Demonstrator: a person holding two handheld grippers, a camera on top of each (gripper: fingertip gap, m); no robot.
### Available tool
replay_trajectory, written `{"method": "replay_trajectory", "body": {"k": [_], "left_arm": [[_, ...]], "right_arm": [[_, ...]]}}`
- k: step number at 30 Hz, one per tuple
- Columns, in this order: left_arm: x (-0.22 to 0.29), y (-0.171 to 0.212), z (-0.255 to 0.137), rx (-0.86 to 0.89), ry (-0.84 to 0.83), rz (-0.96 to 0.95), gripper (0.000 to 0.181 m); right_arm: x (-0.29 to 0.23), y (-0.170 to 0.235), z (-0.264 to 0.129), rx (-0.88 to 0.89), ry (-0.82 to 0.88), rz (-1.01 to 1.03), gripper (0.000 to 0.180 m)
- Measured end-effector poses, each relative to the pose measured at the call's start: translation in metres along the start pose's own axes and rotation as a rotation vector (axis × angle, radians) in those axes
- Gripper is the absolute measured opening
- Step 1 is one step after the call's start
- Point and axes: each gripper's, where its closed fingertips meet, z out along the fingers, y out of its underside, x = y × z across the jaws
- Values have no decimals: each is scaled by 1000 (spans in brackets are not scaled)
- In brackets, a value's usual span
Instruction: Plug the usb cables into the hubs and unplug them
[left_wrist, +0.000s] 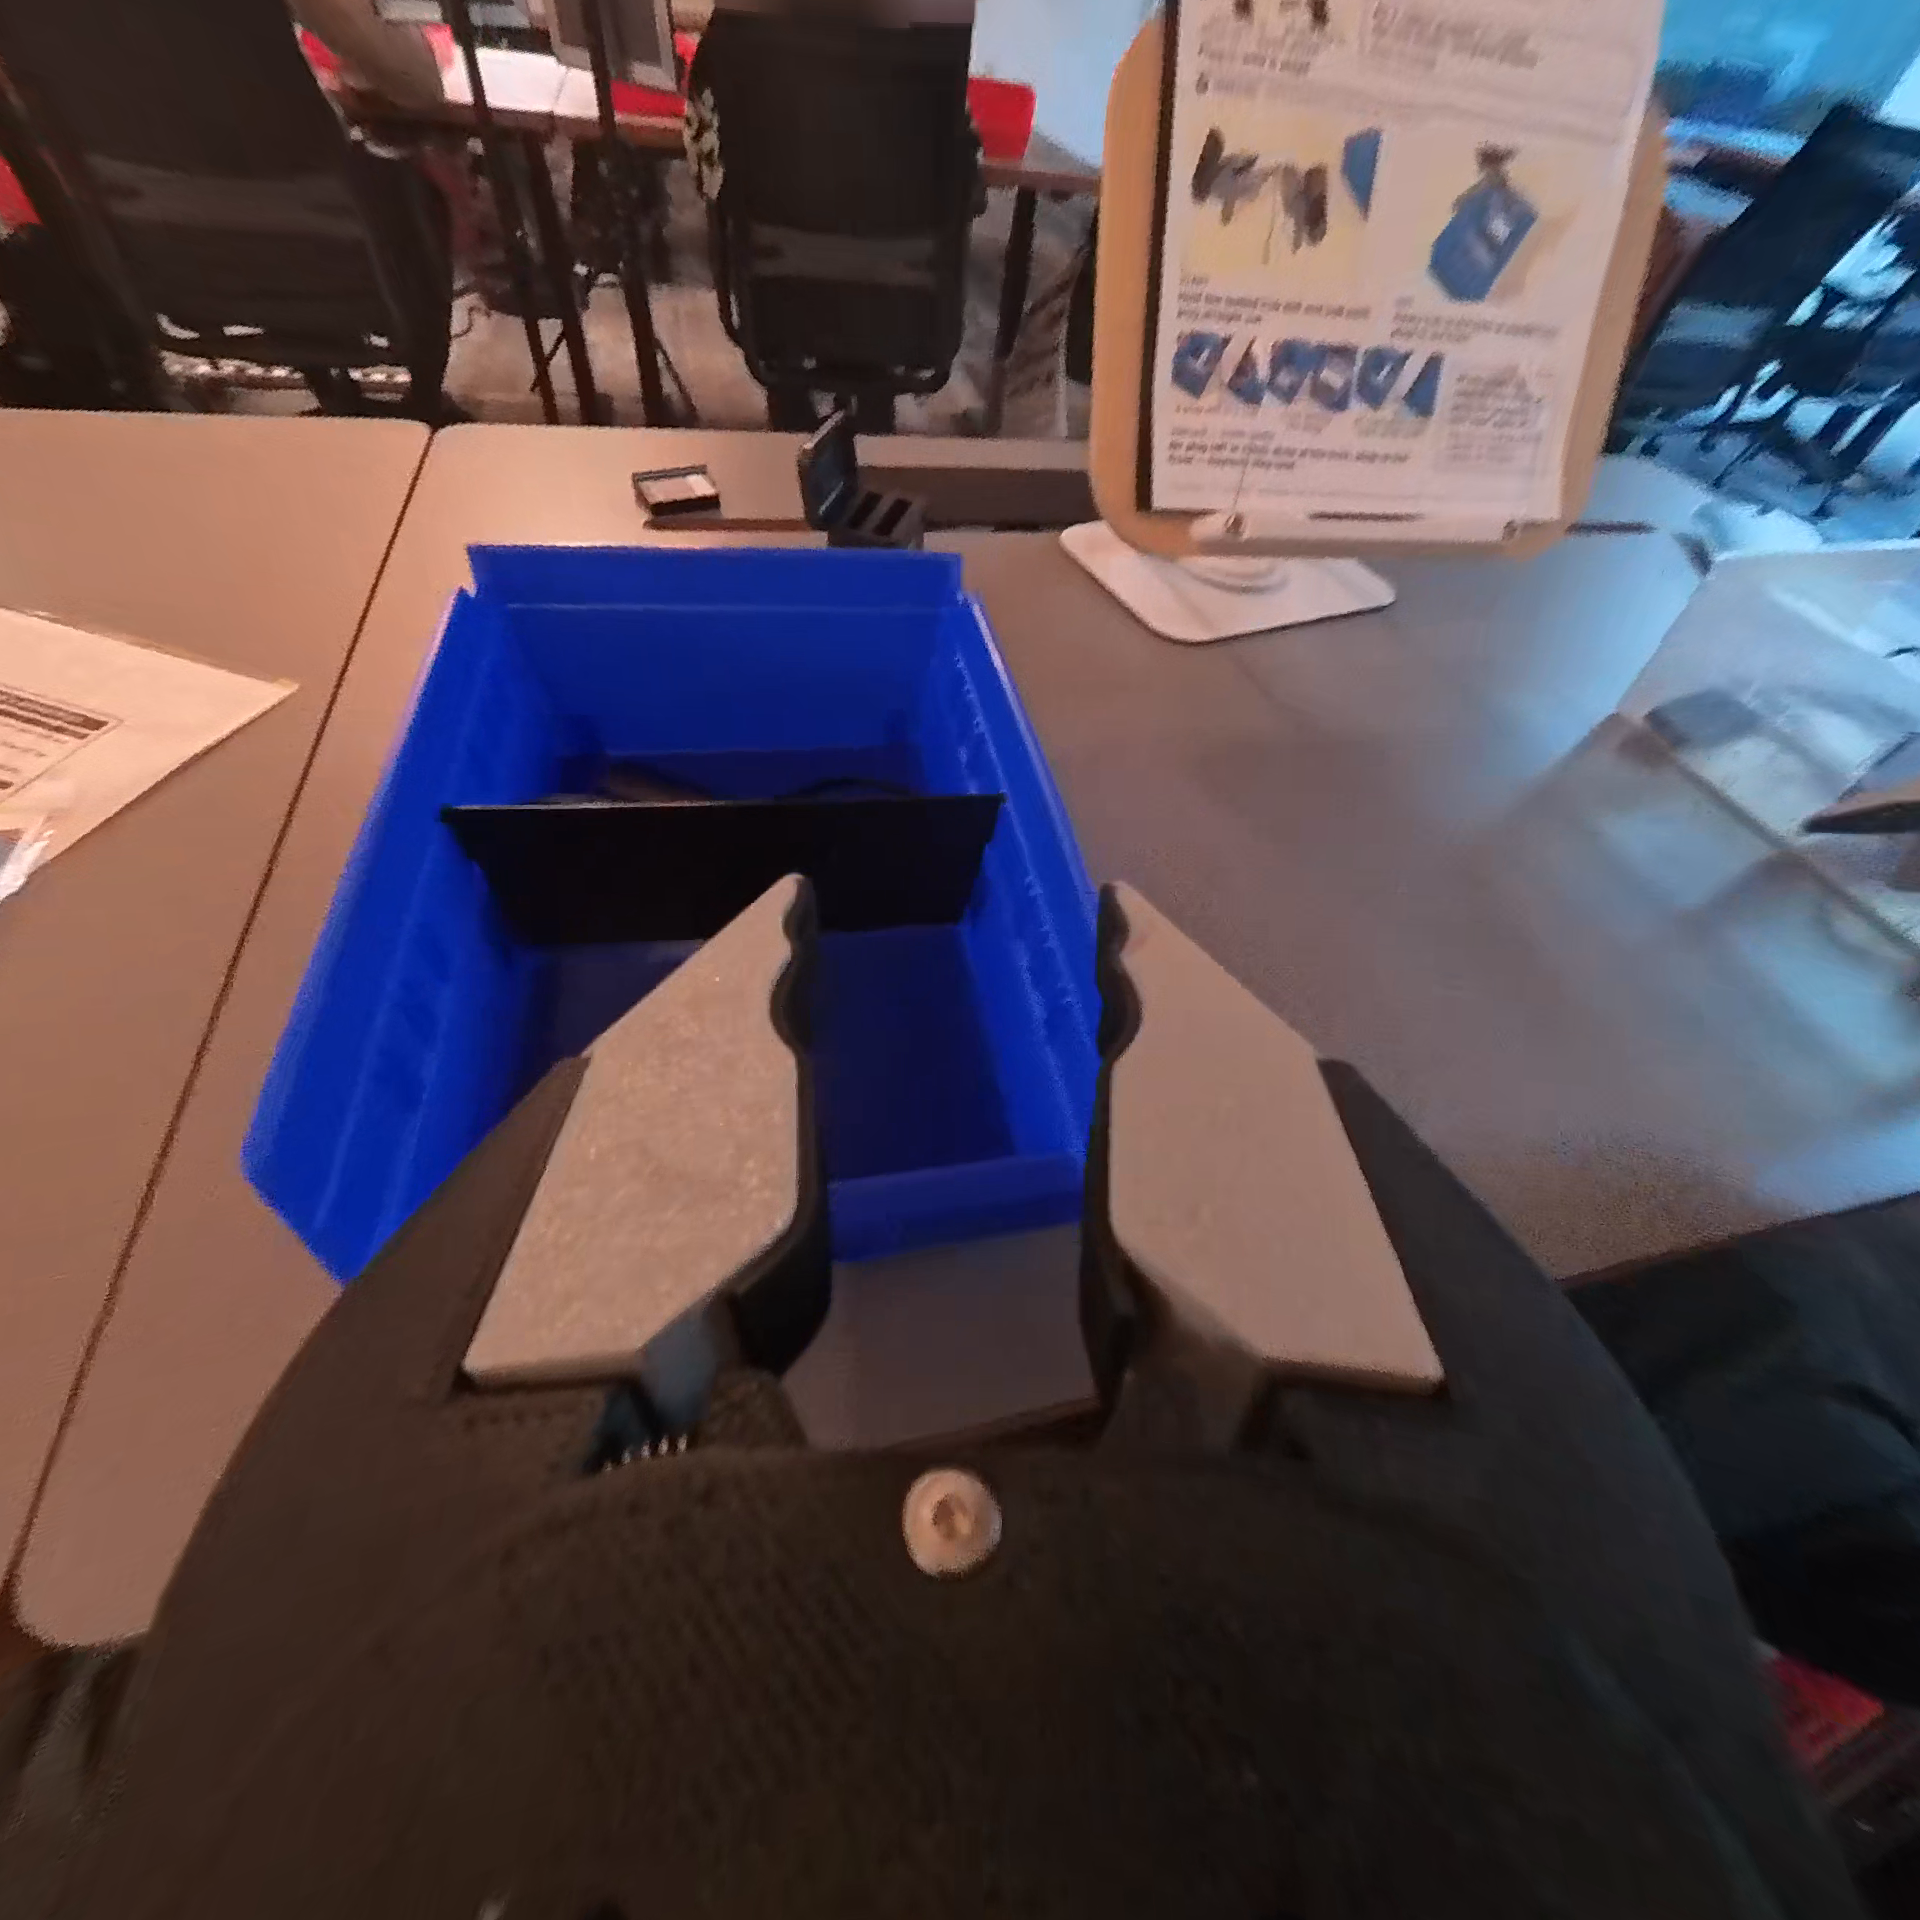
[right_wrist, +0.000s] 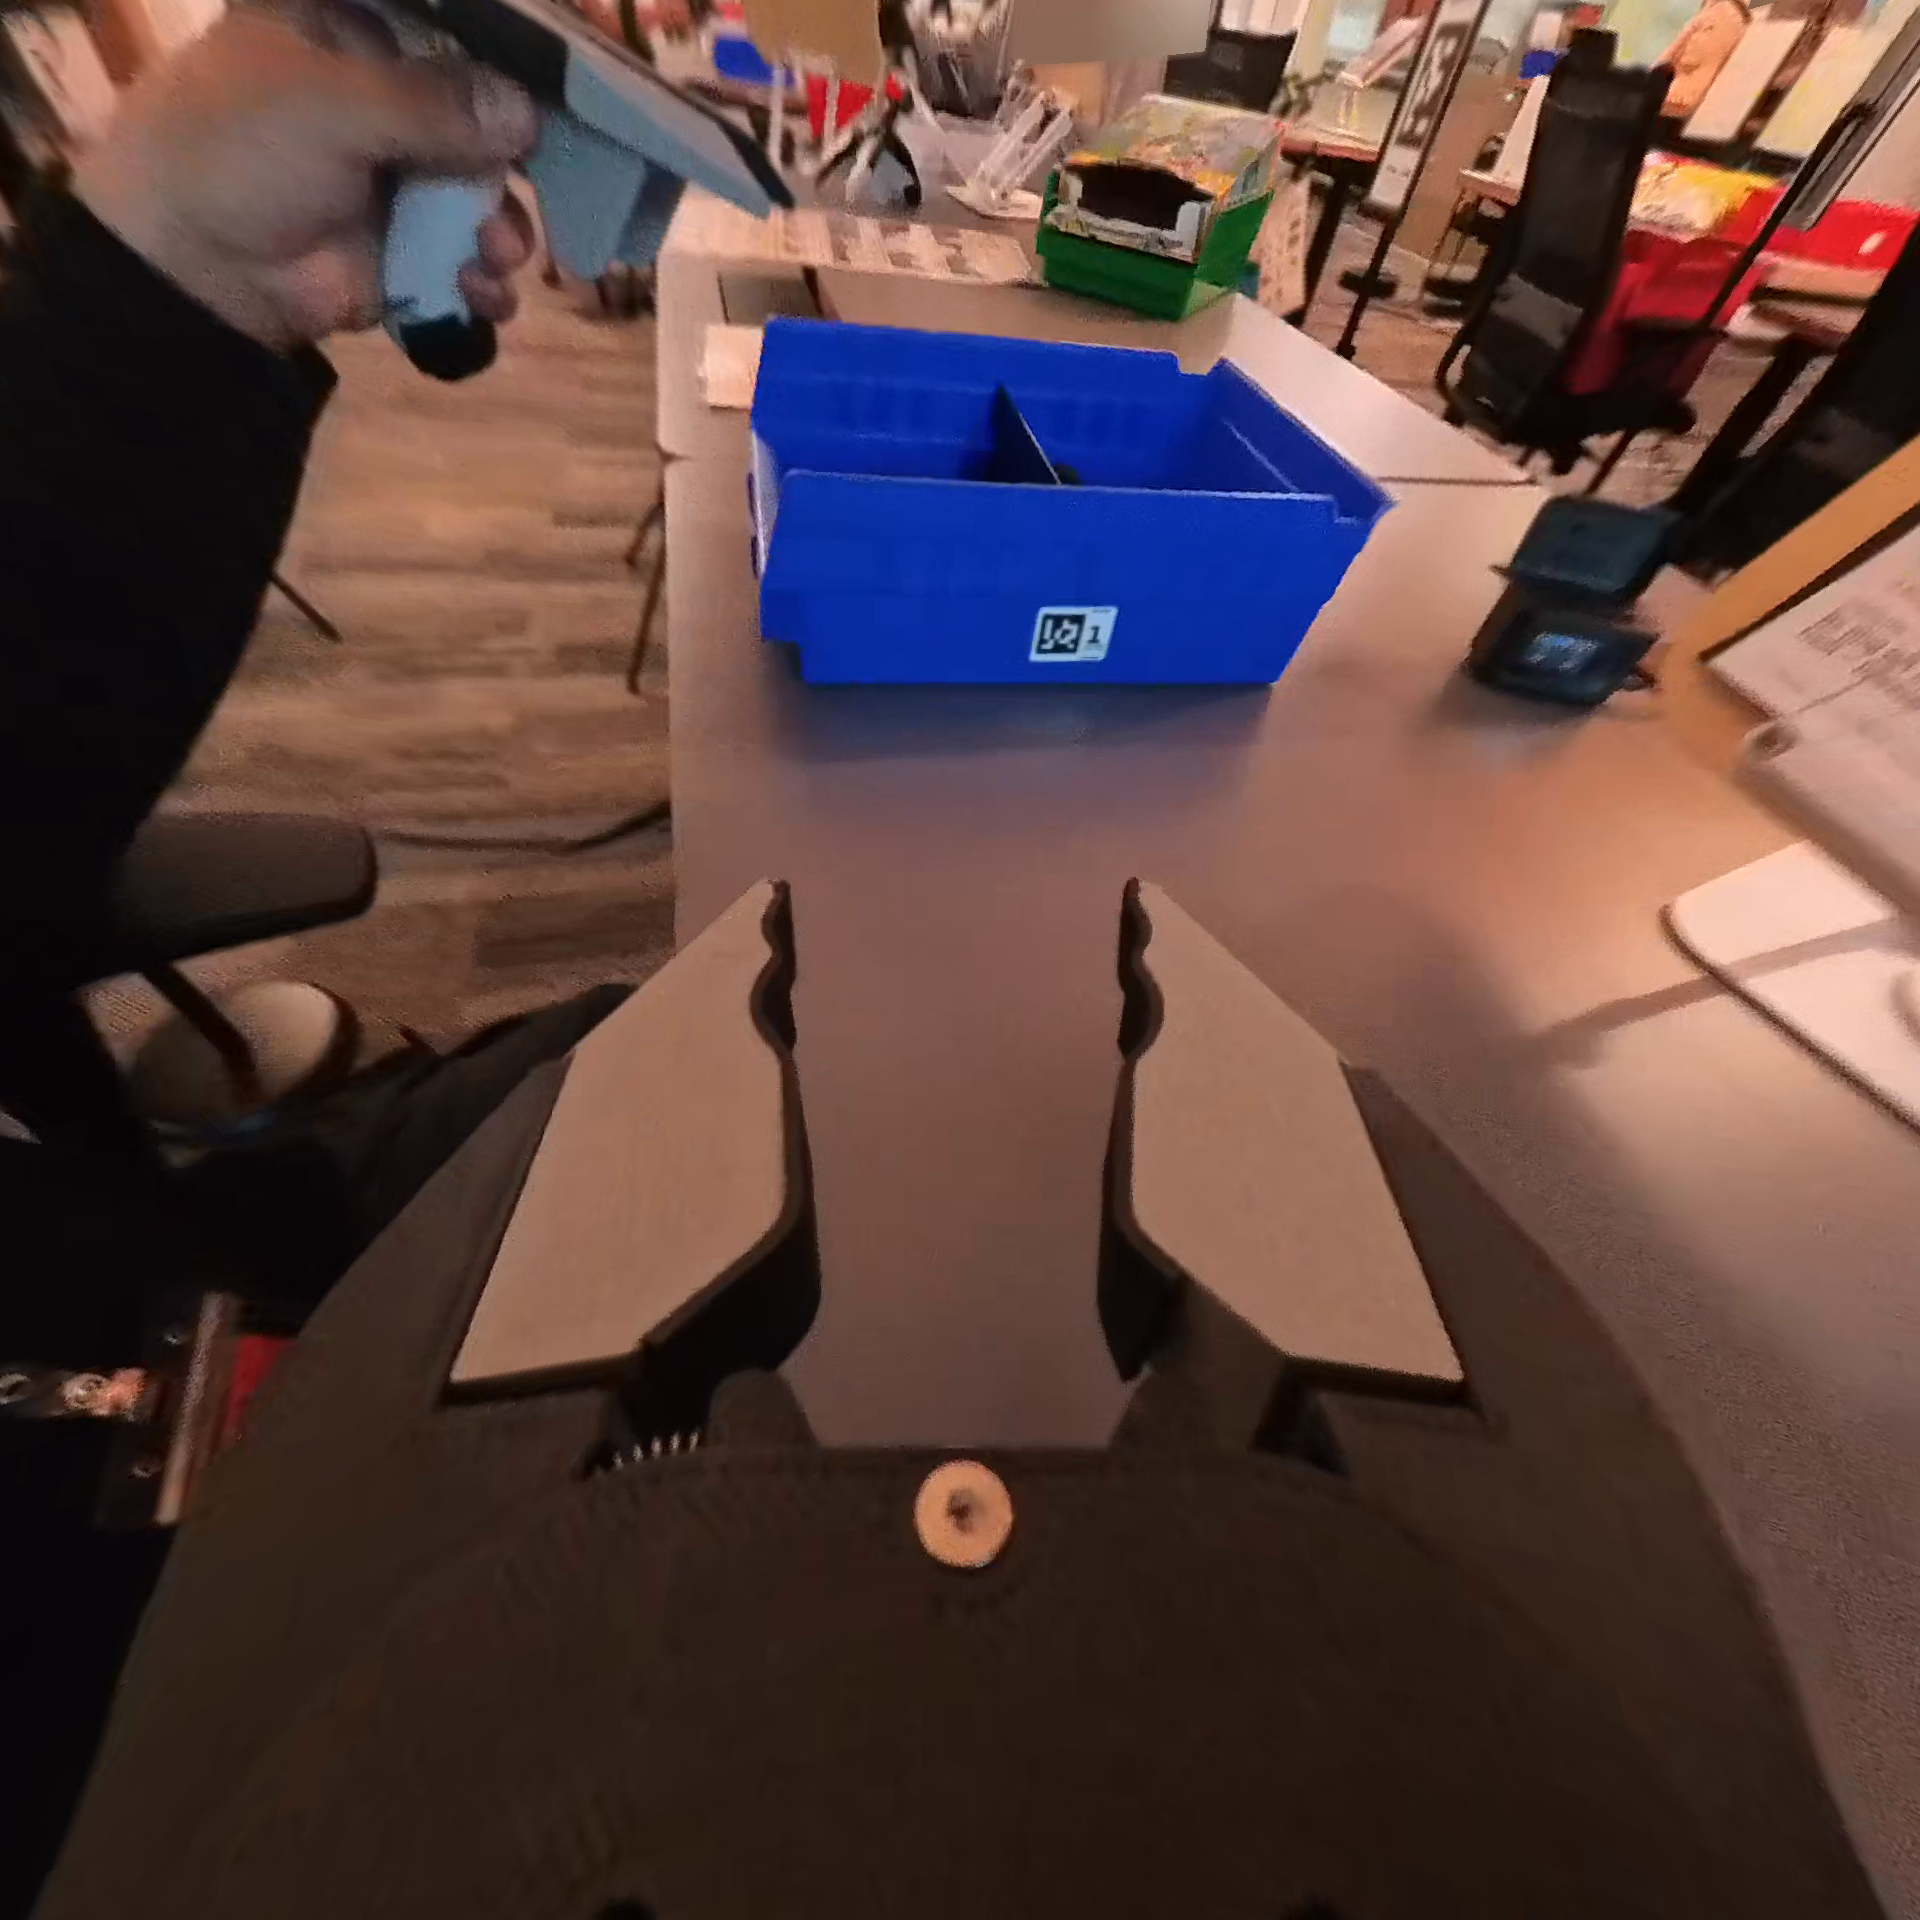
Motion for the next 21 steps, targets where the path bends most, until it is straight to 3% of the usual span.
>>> {"method": "replay_trajectory", "body": {"k": [6, 10, 16, 21], "left_arm": [[-15, -34, 32, -93, 46, 108, 56], [-29, -60, 81, -219, 86, 241, 55], [-37, -22, 161, -593, 303, 403, 48], [-75, 28, 194, -928, 320, 515, 45]], "right_arm": [[23, 45, 7, -7, 68, -91, 55], [29, 52, 11, -19, 63, -76, 55], [36, 58, 12, -50, 125, -96, 51], [47, 60, 11, -56, 138, -51, 51]]}}
